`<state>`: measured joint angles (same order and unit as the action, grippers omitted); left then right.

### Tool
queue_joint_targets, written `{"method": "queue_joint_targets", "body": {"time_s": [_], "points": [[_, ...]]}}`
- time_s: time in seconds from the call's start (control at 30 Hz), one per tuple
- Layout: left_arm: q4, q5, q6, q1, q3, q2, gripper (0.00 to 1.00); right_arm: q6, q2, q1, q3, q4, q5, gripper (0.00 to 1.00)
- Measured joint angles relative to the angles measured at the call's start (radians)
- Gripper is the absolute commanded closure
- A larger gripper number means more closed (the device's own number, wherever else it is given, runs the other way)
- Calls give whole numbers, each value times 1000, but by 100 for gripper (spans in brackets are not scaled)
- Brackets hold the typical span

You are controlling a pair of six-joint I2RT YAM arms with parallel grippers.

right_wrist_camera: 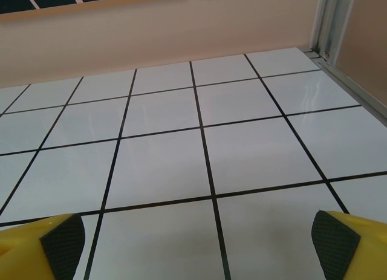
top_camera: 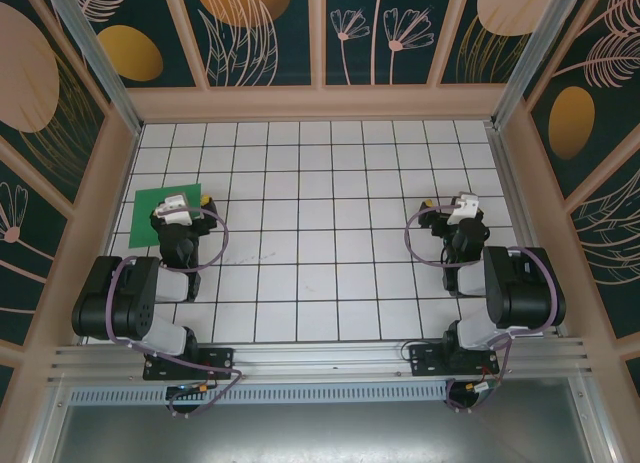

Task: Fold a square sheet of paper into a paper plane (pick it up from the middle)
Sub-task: Move a square sheet of paper to the center of the table.

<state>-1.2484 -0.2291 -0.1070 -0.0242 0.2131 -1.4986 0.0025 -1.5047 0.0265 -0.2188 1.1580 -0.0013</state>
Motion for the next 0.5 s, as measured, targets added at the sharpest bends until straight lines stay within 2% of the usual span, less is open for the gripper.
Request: {"method": "queue_joint_targets", "body": {"time_s": [0.13, 0.27, 0.4, 0.5], "points": [[148, -56, -16, 0, 58, 89, 2, 10, 138, -4, -37, -131, 28, 1], [381, -124, -85, 0, 192, 201, 1, 93, 255, -15, -206, -404, 79, 1], [684, -161, -196, 0, 394, 221, 1, 184, 250, -36, -432, -686, 69, 1], [862, -151, -277, 1, 516, 180, 1, 245, 230, -80, -512, -819, 29, 1]]}}
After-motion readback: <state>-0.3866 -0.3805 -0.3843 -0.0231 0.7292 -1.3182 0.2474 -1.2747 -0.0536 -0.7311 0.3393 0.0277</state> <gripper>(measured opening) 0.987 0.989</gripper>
